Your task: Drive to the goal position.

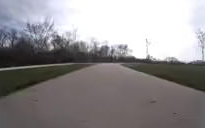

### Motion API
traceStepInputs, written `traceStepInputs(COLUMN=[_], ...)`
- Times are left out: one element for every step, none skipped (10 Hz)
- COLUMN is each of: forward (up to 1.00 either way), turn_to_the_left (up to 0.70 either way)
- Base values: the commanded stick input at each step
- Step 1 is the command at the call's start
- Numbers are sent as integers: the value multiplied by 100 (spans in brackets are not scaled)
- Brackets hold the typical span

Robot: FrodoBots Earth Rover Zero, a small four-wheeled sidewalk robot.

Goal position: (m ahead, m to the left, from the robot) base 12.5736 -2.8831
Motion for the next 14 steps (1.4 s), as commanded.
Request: traceStepInputs(forward=[100,100,100,100,100,100,100,100,100,100,100,100,100,100], turn_to_the_left=[0,0,0,0,0,0,0,0,0,0,0,0,0,0])
